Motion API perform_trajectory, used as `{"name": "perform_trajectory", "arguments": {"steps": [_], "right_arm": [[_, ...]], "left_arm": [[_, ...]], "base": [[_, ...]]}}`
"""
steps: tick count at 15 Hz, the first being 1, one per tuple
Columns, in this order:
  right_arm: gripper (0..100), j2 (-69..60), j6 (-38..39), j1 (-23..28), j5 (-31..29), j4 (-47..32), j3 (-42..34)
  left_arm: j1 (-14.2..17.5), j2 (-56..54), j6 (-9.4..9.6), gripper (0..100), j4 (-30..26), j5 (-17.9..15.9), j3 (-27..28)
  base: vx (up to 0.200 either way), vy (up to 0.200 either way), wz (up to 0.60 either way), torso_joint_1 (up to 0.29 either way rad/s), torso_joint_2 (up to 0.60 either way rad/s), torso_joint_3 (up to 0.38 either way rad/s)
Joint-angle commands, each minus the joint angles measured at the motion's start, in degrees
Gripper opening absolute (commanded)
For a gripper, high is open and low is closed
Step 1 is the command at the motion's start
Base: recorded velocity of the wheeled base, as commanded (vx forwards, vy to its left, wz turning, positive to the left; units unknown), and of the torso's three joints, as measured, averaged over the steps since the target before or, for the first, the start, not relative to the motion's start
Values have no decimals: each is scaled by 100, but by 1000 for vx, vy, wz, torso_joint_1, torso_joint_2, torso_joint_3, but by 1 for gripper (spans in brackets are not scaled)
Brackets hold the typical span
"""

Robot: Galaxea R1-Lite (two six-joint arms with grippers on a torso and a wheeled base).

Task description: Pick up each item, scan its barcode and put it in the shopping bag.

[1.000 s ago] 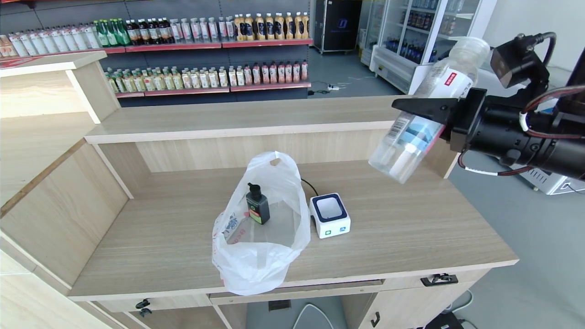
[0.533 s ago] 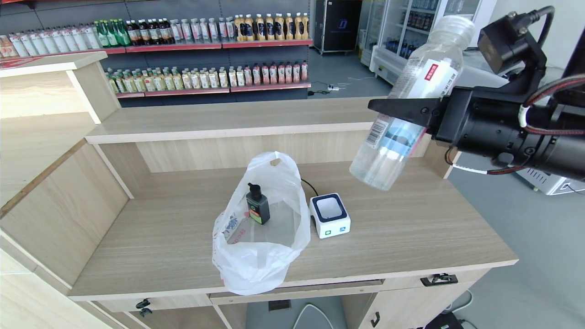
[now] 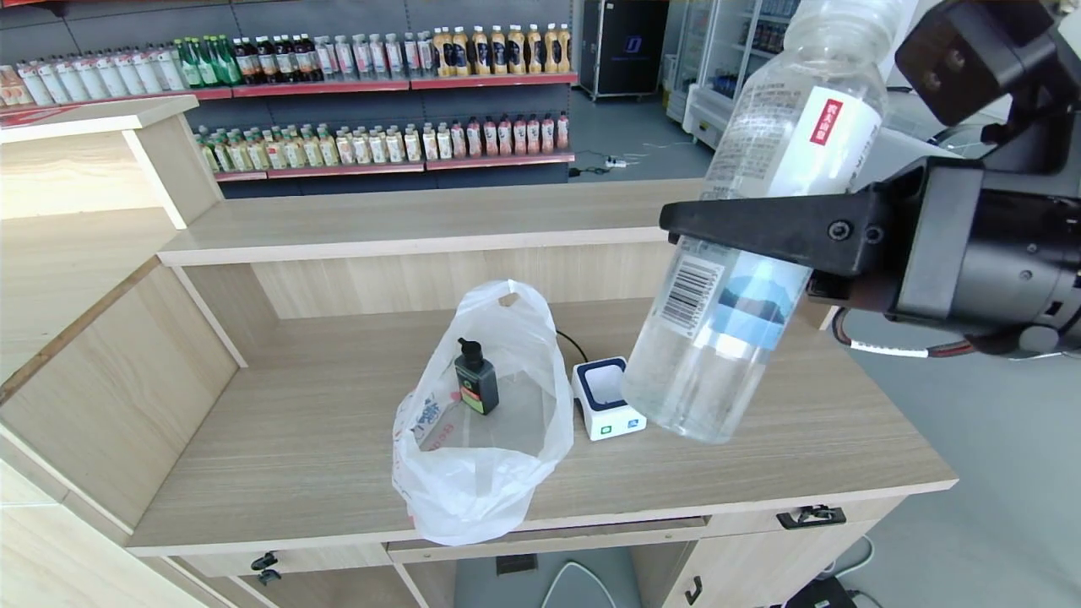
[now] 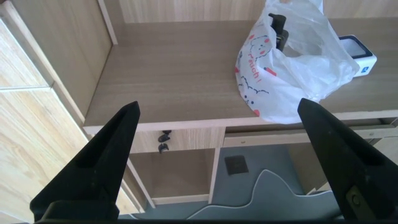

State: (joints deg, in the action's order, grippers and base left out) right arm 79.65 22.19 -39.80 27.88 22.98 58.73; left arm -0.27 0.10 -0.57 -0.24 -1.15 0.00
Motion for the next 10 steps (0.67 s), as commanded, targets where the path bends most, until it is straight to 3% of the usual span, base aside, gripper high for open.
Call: {"name": "perform_trajectory", "arguments": {"steps": [1, 7, 10], "right_arm": [[0, -117, -39, -10, 68, -4, -90], [0, -240, -92, 289, 95, -48, 191], [0, -389, -57, 148, 104, -356, 446]], "left_arm": [[0, -1, -4, 100, -2, 0, 0], [0, -1, -4, 100, -2, 0, 0], [0, -1, -4, 100, 7, 0, 0]], "base": [[0, 0, 0, 0, 0, 0], [0, 0, 0, 0, 0, 0], [0, 0, 0, 0, 0, 0]]}}
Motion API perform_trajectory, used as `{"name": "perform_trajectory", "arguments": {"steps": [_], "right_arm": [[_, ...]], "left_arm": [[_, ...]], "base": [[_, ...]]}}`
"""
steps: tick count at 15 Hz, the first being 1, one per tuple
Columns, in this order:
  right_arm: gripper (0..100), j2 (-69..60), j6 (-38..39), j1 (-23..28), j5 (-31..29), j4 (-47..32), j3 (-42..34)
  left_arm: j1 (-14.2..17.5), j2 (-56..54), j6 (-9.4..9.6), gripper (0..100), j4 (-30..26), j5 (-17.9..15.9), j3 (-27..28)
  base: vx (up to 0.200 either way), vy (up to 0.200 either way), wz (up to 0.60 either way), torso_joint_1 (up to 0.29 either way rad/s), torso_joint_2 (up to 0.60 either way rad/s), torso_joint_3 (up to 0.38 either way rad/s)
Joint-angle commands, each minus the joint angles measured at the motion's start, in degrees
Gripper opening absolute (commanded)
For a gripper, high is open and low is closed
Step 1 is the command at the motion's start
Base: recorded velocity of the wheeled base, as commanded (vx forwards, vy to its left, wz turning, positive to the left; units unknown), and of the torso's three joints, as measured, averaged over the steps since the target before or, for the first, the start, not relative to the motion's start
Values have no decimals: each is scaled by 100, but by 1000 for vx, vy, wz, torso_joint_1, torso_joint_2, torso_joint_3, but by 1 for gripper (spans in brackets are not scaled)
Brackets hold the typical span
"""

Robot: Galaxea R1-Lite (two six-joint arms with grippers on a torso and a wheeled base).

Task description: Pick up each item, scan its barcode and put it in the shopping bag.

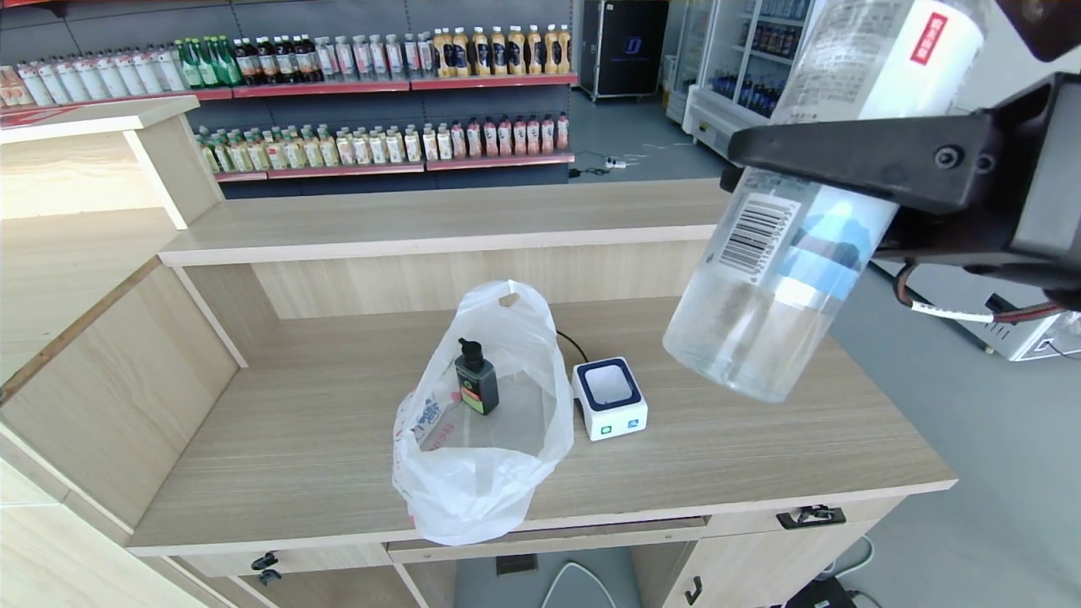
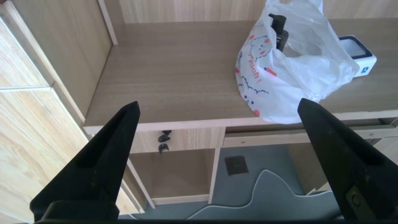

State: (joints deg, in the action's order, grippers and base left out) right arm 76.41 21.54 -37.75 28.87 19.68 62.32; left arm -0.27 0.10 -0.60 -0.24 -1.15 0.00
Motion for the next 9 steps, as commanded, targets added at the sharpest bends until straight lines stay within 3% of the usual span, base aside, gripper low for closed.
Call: {"name": "perform_trajectory", "arguments": {"steps": [1, 9], "right_arm": [[0, -74, -10, -109, 5, -25, 88], [0, 41, 8, -522, 1165, 36, 158]], "left_arm": [[0, -1, -2, 100, -2, 0, 0], [0, -1, -2, 100, -2, 0, 0]], "base": [[0, 0, 0, 0, 0, 0], [0, 0, 0, 0, 0, 0]]}}
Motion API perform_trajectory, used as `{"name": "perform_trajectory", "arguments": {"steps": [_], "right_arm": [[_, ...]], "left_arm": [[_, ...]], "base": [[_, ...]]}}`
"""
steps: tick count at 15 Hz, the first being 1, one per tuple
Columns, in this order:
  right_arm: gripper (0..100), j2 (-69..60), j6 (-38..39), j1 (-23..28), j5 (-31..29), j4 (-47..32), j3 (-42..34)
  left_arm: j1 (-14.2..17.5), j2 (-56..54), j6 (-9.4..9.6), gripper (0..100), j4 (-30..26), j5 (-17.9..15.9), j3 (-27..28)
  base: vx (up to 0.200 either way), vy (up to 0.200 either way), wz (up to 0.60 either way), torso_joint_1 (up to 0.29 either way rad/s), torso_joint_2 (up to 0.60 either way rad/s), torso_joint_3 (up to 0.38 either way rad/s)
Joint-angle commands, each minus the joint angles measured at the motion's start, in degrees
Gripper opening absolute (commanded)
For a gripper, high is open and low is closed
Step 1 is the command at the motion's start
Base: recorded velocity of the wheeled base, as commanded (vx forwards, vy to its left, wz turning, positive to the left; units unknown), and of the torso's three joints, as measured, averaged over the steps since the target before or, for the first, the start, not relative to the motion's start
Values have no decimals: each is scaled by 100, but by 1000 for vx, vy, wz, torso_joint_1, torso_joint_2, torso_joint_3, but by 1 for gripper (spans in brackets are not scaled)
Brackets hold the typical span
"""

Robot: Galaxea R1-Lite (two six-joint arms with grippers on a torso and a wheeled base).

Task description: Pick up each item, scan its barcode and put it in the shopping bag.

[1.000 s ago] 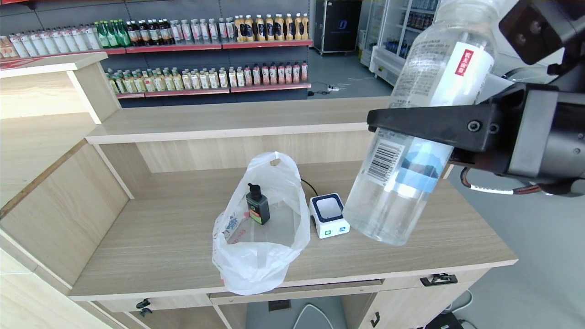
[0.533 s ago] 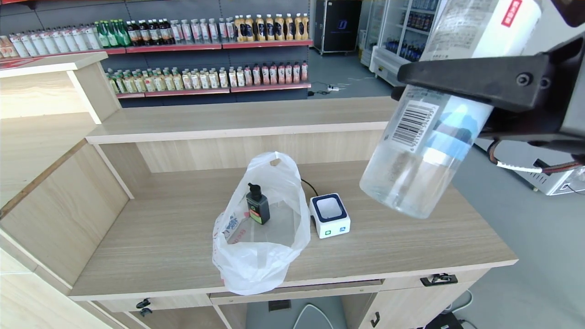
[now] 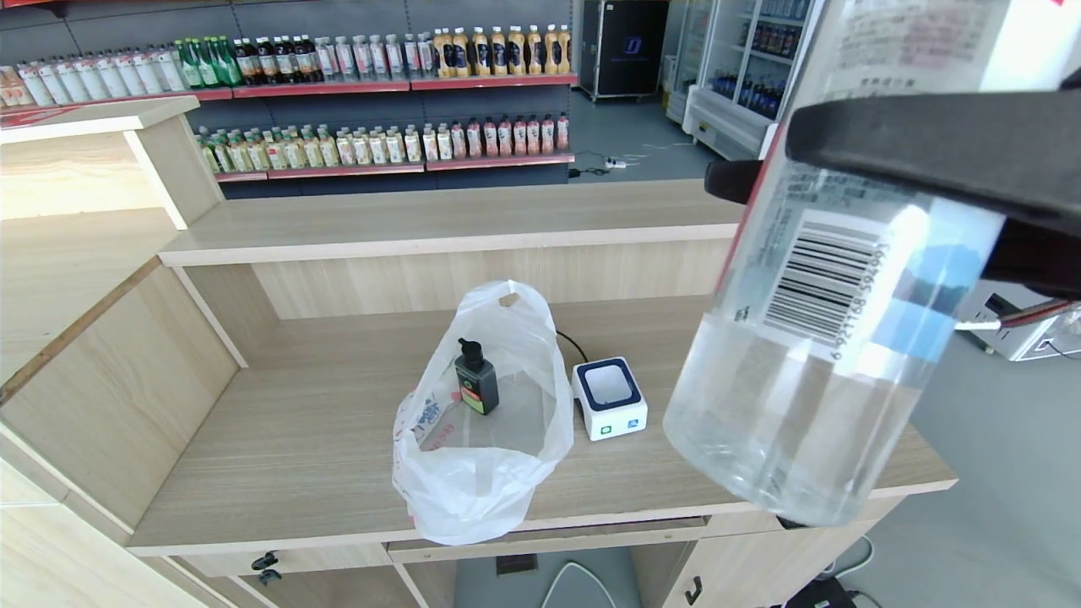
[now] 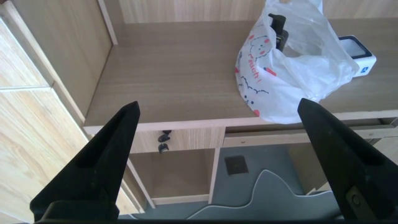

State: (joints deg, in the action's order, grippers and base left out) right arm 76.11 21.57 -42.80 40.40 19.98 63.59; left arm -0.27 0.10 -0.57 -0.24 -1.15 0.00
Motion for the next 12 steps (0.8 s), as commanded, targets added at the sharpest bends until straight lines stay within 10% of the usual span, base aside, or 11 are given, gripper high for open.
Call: {"name": "perform_trajectory", "arguments": {"steps": [1, 12], "right_arm": [[0, 97, 23, -9, 3, 15, 110], [0, -70, 507, -176, 65, 32, 128]], "left_arm": [[0, -1, -4, 100, -2, 0, 0], [0, -1, -4, 100, -2, 0, 0]], "base": [[0, 0, 0, 0, 0, 0], [0, 0, 0, 0, 0, 0]]}}
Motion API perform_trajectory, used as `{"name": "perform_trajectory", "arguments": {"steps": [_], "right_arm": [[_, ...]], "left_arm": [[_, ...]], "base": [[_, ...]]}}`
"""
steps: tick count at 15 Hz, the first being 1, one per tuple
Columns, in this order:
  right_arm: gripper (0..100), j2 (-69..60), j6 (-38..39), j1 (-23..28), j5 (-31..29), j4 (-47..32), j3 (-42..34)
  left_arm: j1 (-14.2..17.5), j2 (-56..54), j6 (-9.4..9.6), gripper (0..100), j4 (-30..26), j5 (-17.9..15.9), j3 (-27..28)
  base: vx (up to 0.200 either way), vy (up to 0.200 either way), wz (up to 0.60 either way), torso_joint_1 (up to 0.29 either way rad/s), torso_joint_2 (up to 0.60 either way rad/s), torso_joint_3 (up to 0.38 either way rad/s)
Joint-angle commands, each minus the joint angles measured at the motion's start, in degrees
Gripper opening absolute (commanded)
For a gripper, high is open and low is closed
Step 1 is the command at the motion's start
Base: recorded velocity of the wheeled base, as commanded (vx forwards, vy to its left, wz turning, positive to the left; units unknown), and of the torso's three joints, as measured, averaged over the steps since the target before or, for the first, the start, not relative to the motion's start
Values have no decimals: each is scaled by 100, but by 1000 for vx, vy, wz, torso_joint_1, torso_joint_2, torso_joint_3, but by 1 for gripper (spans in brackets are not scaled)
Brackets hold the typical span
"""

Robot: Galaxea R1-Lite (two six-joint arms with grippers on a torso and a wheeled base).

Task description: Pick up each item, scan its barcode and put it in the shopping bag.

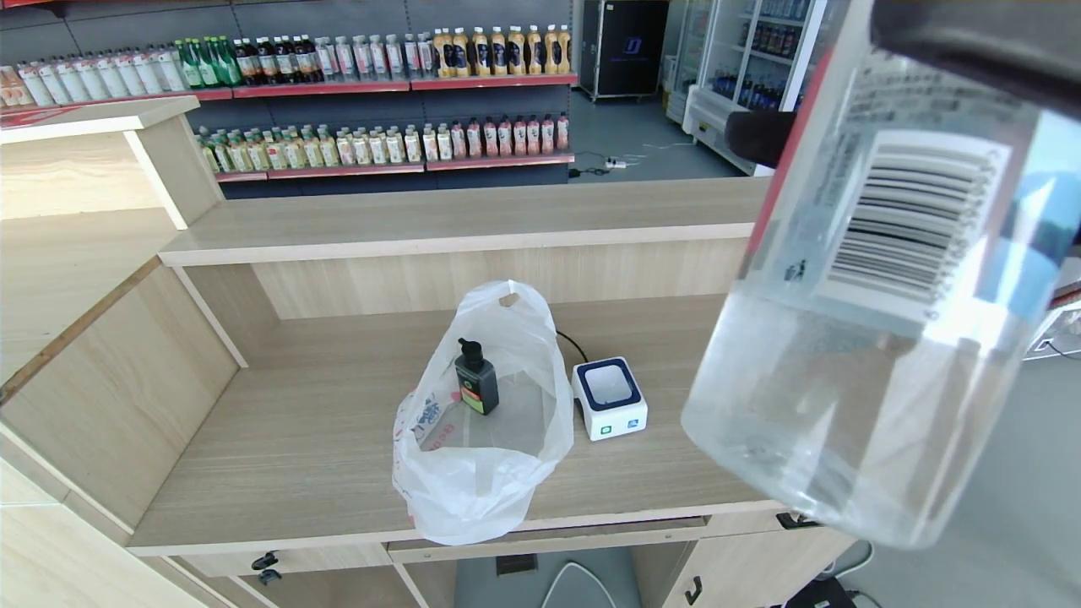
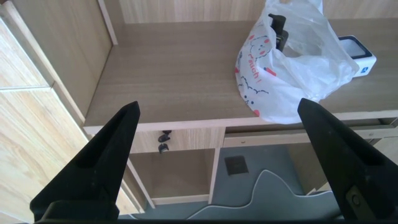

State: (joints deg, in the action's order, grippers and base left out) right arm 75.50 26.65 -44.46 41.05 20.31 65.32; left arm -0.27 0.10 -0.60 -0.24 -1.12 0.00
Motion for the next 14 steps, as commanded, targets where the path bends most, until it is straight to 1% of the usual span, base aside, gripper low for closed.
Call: {"name": "perform_trajectory", "arguments": {"steps": [1, 2, 4, 7, 13, 14], "right_arm": [[0, -44, -90, -10, 9, -1, -133], [0, -44, -441, -10, 9, 8, -248], [0, 44, -679, -28, 26, 78, -239], [0, 35, -679, -37, 61, 386, -485], [0, -413, -670, 25, 70, 368, -863], [0, -474, -661, 95, 70, 368, -968]], "left_arm": [[0, -1, -2, 100, -2, -2, 0], [0, -1, -2, 100, -2, -2, 0], [0, -1, -2, 100, 7, -2, 0], [0, -1, -2, 100, -2, -2, 0], [0, -1, -2, 100, -2, -2, 0], [0, -1, -2, 100, -2, -2, 0]], "base": [[0, 0, 0, 0, 0, 0], [0, 0, 0, 0, 0, 0], [0, 0, 0, 0, 0, 0], [0, 0, 0, 0, 0, 0], [0, 0, 0, 0, 0, 0], [0, 0, 0, 0, 0, 0]]}}
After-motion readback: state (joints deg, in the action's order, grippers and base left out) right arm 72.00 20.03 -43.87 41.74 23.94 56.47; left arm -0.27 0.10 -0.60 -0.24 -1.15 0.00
